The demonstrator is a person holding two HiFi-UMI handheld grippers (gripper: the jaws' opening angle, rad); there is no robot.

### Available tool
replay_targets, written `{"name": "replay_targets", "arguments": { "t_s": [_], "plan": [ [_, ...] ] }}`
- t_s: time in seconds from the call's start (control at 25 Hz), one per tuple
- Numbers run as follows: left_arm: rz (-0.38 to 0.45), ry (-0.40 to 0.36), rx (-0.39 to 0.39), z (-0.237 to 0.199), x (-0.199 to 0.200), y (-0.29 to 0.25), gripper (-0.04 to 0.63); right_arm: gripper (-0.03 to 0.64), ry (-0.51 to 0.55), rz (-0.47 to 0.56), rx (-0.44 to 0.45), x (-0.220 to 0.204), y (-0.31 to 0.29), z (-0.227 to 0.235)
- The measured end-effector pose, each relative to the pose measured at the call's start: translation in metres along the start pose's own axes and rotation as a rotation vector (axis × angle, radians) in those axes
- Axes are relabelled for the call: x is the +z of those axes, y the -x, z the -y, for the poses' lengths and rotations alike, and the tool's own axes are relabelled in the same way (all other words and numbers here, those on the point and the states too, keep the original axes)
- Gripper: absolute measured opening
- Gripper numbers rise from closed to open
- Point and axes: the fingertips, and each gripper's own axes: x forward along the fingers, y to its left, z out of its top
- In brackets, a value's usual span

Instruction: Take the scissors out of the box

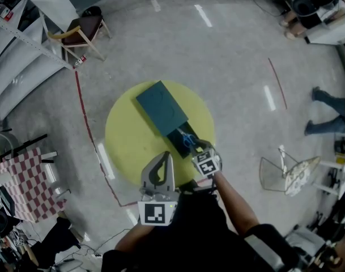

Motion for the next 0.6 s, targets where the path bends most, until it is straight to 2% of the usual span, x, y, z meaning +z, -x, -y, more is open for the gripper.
{"name": "replay_targets", "arguments": {
  "t_s": [0.2, 0.6],
  "plan": [
    [-0.007, 0.0, 0.007, -0.007, -0.002, -0.004, -0.002, 0.072, 0.041, -0.133, 0.014, -0.018, -0.028, -0.001],
    [-0.024, 0.008, 0.018, -0.018, -0.004, -0.01, -0.002, 0.075, 0.117, -0.348, -0.035, -0.048, -0.054, 0.001]
  ]
}}
